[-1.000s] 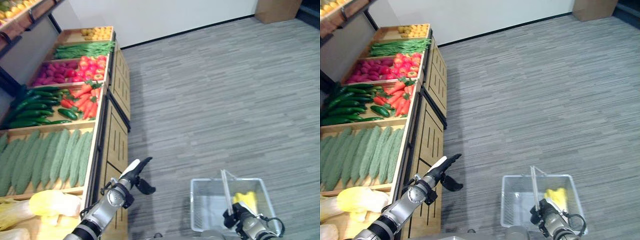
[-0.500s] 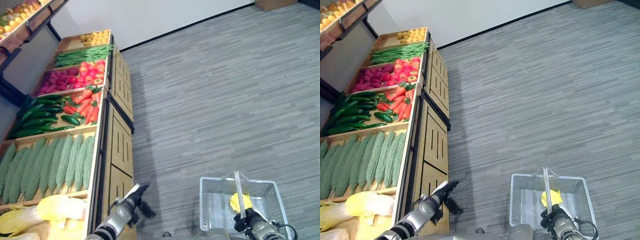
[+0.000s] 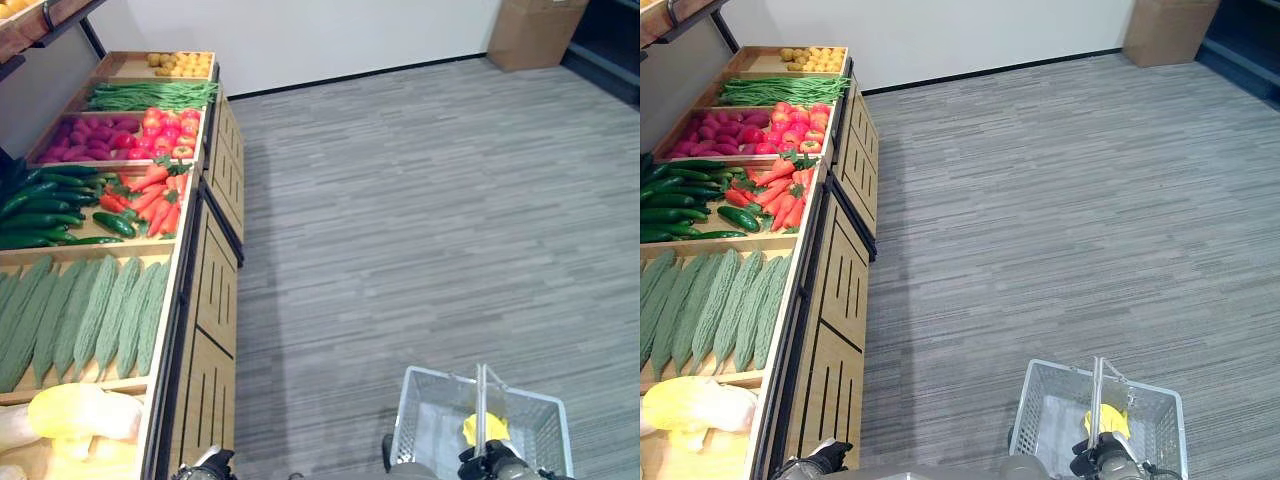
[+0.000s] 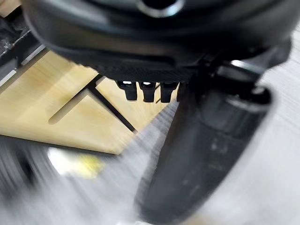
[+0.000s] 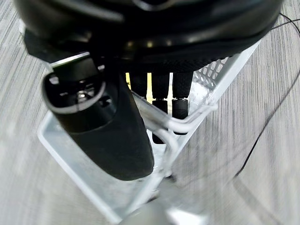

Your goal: Get the vegetables into the basket

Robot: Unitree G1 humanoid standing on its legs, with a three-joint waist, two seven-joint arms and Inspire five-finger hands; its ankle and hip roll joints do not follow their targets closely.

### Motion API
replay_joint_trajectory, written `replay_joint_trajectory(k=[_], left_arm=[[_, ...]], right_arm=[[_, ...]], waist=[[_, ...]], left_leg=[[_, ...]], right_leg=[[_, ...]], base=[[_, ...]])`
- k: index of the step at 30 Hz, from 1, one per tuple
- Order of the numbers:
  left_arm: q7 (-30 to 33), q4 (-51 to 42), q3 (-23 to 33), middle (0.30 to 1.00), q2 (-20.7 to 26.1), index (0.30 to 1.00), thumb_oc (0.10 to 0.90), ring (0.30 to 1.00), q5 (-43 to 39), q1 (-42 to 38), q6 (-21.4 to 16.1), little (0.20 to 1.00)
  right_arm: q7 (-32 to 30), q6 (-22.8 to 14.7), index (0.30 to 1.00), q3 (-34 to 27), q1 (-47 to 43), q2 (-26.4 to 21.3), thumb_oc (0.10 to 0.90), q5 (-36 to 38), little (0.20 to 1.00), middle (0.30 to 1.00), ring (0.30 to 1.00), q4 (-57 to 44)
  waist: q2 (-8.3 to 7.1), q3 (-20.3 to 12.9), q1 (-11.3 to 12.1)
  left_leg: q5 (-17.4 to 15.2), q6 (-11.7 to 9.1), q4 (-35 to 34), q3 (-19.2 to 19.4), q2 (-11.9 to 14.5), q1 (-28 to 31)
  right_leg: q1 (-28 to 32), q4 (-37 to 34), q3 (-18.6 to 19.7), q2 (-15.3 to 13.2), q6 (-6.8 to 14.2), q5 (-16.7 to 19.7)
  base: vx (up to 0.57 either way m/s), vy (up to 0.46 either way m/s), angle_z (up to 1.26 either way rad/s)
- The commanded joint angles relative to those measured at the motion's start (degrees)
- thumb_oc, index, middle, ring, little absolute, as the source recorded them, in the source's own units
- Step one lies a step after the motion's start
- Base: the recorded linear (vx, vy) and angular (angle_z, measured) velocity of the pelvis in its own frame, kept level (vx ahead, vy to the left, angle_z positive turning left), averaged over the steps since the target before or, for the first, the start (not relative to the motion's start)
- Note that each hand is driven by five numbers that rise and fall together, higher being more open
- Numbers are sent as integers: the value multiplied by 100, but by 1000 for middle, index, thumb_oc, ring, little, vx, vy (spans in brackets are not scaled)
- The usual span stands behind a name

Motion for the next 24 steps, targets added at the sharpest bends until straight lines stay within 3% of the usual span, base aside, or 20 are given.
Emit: replay_joint_trajectory(k=[1,4,24], left_arm=[[102,152,427,1000,89,1000,900,1000,-463,111,-149,1000],[75,247,289,1000,67,1000,900,1000,-137,138,-114,1000],[-44,256,146,1000,64,1000,900,1000,128,145,-175,1000]], right_arm=[[125,-59,300,50,136,241,400,364,300,300,300,188],[85,-73,300,-81,192,257,400,443,300,300,300,222],[201,-65,300,129,218,484,400,227,300,300,300,374]], waist=[[-478,1,121],[-443,-118,-5],[-446,-263,11]], left_leg=[[325,-37,834,67,-11,-890],[314,-32,521,136,-22,-652],[288,8,-209,150,-139,-153]], right_leg=[[492,547,-574,-50,159,-898],[528,483,-594,-85,219,-860],[593,247,-597,-191,425,-687]], base=[[77,86,-9],[56,79,-4],[15,42,-1]])
